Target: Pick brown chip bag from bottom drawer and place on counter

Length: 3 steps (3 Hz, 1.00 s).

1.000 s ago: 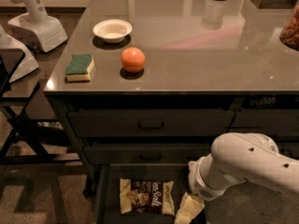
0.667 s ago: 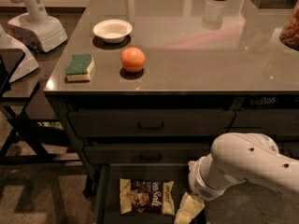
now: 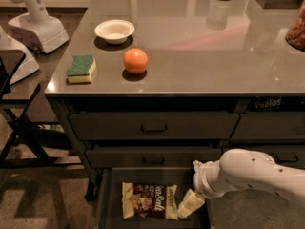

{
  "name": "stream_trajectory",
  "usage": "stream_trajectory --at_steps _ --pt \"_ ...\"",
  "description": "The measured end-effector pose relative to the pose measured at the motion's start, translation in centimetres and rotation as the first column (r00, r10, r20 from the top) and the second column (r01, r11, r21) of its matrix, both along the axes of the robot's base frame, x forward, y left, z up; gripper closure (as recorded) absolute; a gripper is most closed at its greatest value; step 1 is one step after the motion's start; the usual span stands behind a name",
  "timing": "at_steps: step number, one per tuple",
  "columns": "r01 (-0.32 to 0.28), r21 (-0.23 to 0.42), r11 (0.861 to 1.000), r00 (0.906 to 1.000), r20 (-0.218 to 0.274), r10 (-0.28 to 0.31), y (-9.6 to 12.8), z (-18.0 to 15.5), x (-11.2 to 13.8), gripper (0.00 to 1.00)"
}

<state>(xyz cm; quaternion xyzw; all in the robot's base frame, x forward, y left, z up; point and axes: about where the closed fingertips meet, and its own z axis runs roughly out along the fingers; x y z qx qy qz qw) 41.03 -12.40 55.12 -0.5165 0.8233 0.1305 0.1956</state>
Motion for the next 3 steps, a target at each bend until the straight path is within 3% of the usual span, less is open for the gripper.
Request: stream_trajectory --at_steps 1,2,3 --pt "0.024 0.041 0.999 0.9993 0.028 -0.026 -0.3 -4.0 2.8 0.00" --pt "0.025 0.041 0.999 0.9993 0.028 -0.026 -0.3 -4.1 2.8 0.00" --pt "0.045 0.060 0.997 0.9986 0.026 -0.046 -0.7 -6.8 3.3 0.00"
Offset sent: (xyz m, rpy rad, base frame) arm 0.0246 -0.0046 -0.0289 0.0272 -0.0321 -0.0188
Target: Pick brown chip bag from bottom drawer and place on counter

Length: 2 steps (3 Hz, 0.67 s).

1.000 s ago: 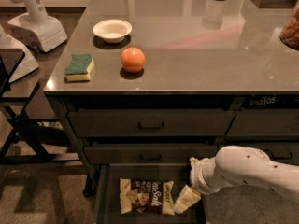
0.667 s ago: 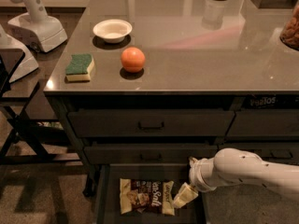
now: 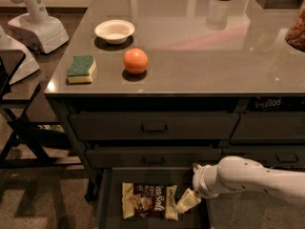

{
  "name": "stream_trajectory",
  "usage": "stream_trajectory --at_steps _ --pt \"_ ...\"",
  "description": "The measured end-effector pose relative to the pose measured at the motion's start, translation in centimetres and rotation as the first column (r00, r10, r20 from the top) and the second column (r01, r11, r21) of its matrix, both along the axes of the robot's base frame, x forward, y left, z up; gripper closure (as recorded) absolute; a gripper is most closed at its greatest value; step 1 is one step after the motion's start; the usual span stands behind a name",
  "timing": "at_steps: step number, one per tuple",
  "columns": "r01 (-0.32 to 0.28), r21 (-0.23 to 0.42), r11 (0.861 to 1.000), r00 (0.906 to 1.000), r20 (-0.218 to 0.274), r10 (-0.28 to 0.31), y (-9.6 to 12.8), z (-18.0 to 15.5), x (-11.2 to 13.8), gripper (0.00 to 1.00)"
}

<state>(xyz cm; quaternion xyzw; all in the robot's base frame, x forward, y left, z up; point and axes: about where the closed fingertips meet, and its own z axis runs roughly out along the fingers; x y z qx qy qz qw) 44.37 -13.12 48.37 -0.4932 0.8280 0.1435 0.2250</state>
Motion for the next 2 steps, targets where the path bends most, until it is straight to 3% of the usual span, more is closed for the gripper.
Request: stream_trajectory --at_steps 1,2 --pt "0.022 0.008 1.000 0.9996 -0.015 -0.022 -1.14 -6.70 0.46 0.00" --pt "0.022 0.008 1.000 0.9996 -0.015 -0.022 -1.13 -6.72 0.46 0.00"
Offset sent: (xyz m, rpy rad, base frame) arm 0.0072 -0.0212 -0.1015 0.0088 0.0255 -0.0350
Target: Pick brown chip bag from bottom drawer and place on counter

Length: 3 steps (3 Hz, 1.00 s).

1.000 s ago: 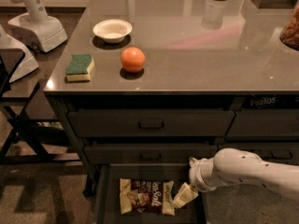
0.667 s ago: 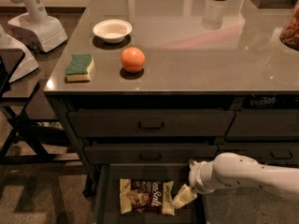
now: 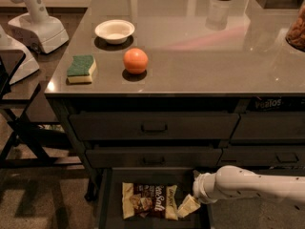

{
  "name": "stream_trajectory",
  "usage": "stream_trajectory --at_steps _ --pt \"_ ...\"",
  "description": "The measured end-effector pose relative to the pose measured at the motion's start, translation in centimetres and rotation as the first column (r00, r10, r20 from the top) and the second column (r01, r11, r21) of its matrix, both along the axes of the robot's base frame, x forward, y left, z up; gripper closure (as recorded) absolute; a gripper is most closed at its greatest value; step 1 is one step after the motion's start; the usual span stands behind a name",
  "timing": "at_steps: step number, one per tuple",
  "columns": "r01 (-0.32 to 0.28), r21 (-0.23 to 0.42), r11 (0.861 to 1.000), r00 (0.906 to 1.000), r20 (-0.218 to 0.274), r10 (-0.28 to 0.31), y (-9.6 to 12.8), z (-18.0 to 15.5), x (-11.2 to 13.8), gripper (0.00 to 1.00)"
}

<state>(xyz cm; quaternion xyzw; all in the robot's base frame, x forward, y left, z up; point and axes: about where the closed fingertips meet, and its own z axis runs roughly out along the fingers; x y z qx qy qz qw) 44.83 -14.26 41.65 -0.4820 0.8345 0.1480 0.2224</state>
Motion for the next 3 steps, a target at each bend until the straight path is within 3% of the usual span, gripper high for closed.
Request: stream_trajectory --at_steps 1,2,3 --pt "-0.005 0.035 0.999 0.9994 -0.033 0.007 1.1 -3.5 -0.7 0.00" --pt "-0.020 0.102 0.995 0.9964 -0.079 0.029 3.6 -12.0 -1.0 0.00" --pt "-0.020 0.102 0.995 0.9965 -0.079 0.028 3.6 -12.0 -1.0 0.00"
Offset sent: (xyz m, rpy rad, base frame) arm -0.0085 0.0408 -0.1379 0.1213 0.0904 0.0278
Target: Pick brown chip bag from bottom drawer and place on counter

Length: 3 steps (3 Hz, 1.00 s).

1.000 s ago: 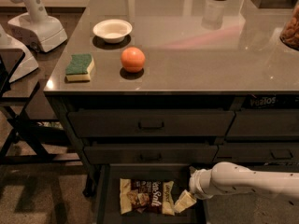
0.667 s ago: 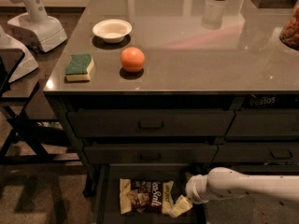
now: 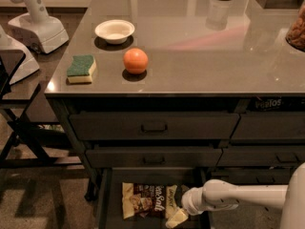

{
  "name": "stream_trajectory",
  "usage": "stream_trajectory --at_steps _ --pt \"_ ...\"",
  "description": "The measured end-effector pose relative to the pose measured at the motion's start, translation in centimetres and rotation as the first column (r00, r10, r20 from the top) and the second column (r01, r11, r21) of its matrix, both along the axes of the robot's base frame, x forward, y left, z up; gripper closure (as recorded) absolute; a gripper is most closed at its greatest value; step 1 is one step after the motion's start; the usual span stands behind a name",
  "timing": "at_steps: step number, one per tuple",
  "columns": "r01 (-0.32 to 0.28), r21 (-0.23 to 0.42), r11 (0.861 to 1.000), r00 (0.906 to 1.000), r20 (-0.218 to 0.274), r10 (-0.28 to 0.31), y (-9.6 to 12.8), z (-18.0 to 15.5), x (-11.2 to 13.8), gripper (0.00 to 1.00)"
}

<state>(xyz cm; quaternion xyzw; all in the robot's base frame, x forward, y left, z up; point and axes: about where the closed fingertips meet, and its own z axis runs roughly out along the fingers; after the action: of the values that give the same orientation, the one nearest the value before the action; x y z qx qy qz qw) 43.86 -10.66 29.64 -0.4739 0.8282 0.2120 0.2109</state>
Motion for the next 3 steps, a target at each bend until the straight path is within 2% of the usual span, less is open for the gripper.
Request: stream_trajectory --at_steps 1,3 --pt "0.005 0.021 1.000 1.0000 0.007 -0.006 1.4 -2.0 0.4 0.00" --pt "-0.039 0.090 0.995 0.9982 0.048 0.035 5.1 -6.5 3.6 0.00"
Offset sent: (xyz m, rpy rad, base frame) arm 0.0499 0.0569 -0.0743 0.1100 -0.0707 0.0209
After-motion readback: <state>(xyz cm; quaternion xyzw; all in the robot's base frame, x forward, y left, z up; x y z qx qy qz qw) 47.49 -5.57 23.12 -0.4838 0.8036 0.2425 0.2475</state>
